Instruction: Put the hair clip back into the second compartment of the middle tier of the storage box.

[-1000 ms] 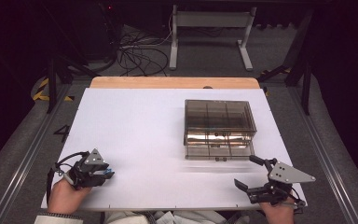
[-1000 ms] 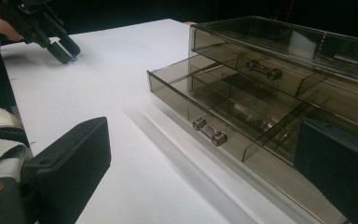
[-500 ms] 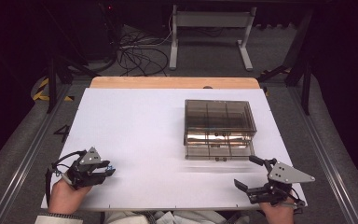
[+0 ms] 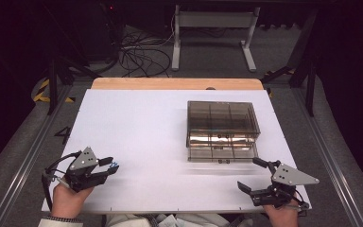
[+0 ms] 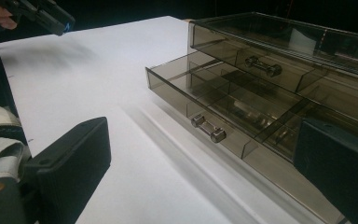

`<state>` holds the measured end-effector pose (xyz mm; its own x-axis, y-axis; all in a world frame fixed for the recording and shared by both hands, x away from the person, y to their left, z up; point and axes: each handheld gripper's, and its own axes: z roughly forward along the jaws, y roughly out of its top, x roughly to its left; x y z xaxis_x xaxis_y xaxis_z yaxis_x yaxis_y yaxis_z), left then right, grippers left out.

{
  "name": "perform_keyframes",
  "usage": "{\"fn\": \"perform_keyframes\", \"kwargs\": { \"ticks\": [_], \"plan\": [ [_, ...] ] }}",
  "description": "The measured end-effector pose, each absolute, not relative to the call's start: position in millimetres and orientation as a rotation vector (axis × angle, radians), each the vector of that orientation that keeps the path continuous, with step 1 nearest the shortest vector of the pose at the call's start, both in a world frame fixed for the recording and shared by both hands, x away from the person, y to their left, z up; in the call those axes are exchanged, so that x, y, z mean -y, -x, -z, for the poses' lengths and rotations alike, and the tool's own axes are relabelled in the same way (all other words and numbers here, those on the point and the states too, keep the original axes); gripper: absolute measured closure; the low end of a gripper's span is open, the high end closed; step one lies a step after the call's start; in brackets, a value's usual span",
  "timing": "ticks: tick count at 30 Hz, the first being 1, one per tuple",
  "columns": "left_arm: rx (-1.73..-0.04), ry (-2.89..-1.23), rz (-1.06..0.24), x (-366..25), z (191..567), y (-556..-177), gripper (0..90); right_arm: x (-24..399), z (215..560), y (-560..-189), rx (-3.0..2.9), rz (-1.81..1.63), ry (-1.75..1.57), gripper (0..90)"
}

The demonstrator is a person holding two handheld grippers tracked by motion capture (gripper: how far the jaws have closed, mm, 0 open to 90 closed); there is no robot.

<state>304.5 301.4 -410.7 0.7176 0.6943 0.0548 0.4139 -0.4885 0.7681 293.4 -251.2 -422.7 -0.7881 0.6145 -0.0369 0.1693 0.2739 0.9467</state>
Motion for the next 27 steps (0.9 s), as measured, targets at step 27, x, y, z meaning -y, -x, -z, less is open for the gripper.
{"fn": "perform_keyframes", "kwargs": {
  "ticks": [27],
  "plan": [
    [-0.775,-1.915,-0.494,-306,397,-293,60.1,251,423,-294,-2.156,-1.522,-0.71,4.7]
  ]
}}
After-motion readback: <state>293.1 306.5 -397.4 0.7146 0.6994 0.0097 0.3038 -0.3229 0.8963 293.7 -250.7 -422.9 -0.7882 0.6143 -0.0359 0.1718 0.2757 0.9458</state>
